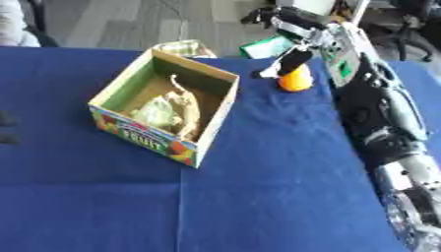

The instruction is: Pick up objects on the table and place them in the box.

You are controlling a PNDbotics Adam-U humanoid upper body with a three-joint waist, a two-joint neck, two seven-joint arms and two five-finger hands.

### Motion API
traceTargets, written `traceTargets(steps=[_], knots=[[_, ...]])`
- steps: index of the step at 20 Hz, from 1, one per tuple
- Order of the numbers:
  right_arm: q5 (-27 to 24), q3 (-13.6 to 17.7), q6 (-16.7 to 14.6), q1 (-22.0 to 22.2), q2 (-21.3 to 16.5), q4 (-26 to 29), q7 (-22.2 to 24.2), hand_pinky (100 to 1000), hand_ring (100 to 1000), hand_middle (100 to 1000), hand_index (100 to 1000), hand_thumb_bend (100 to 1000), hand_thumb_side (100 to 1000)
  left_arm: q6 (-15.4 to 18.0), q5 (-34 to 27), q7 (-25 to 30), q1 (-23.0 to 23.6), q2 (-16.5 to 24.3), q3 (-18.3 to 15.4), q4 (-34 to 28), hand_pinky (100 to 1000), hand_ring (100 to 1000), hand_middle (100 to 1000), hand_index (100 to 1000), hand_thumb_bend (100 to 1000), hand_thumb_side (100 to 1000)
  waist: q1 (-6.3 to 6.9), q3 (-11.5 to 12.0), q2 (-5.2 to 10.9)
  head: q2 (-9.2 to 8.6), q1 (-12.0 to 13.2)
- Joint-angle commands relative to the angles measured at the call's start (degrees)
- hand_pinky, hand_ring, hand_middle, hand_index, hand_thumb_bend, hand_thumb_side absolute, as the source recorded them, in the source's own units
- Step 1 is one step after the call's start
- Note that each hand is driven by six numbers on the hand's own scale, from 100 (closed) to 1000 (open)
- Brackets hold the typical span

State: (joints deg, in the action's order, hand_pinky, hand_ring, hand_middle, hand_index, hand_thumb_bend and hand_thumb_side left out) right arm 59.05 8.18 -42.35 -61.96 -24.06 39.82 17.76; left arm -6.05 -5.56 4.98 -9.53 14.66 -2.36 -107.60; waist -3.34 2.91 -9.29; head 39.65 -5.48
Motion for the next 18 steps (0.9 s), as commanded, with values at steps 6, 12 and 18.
traceTargets(steps=[6, 12, 18], knots=[[6.68, 1.57, 8.18, 0.46, -2.55, -8.37, -16.39, 796, 890, 837, 913, 520, 329, 0.29, 0.06, -0.02, -0.40, 1.11, -0.35, -1.06, 596, 726, 560, 663, 317, 471, 1.08, 0.45, 0.25, -1.34, -0.33], [5.79, 1.47, 14.41, 0.61, -3.16, -10.65, -25.16, 791, 885, 829, 899, 514, 346, 0.49, 0.17, 0.02, -0.41, 1.08, -0.33, -1.23, 597, 726, 560, 663, 312, 473, 1.76, 1.18, -0.49, -2.13, -0.92], [5.87, 1.35, 18.72, 0.83, -4.01, -12.63, -27.80, 784, 880, 823, 892, 505, 354, 0.70, 0.37, 0.10, -0.47, 1.04, -0.27, -1.40, 597, 726, 560, 664, 308, 475, 2.43, 1.77, -1.38, -2.83, -1.02]])
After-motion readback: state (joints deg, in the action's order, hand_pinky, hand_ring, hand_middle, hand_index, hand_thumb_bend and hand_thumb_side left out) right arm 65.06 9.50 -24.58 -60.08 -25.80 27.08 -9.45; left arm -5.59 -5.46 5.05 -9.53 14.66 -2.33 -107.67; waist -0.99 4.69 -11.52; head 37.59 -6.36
